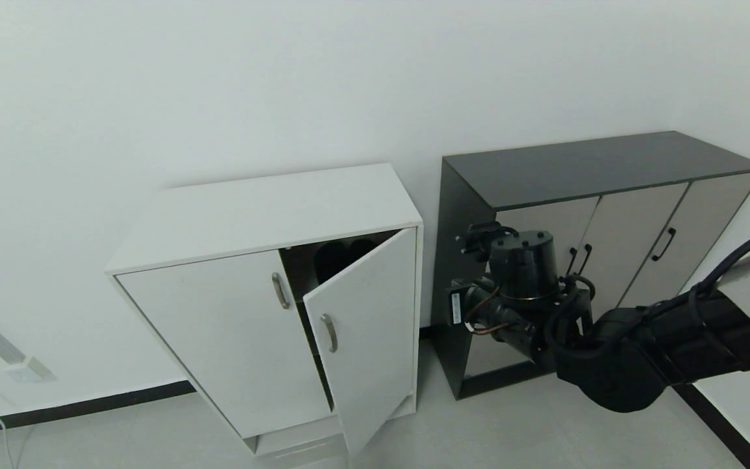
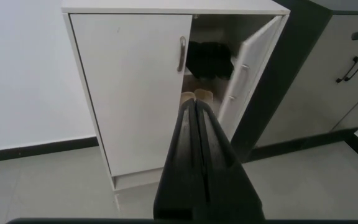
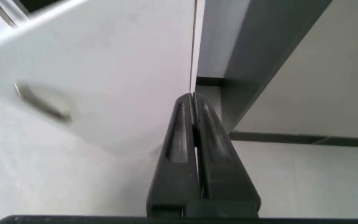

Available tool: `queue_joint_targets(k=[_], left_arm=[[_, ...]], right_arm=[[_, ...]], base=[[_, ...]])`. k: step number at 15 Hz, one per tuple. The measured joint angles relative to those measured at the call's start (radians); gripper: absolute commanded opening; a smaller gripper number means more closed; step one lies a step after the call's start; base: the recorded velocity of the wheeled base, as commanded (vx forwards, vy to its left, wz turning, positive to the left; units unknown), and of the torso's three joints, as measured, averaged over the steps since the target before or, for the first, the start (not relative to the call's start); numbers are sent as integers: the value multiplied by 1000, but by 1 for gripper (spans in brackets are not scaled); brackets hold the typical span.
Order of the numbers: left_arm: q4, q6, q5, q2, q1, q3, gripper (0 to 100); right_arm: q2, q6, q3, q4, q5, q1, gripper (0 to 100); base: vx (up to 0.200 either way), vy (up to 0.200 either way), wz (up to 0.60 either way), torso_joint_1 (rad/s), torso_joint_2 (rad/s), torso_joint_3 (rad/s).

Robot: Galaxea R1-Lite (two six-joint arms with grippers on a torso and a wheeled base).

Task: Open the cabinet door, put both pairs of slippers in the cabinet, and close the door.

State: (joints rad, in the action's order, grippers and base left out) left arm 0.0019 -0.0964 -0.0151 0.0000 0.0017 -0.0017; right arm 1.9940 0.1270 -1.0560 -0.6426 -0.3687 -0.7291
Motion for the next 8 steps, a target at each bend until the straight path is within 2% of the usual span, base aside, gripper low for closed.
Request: queue_joint_targets(k=[6, 8], left_arm=[[0, 0, 0, 0, 0, 0, 0], [0, 0, 0, 0, 0, 0, 0]], right_arm=[[-13, 1, 22, -12, 51, -37, 0], [-17, 0, 40, -44, 77, -39, 0]], base=[[0, 0, 600, 5, 4, 1], [0, 0, 0, 0, 0, 0]])
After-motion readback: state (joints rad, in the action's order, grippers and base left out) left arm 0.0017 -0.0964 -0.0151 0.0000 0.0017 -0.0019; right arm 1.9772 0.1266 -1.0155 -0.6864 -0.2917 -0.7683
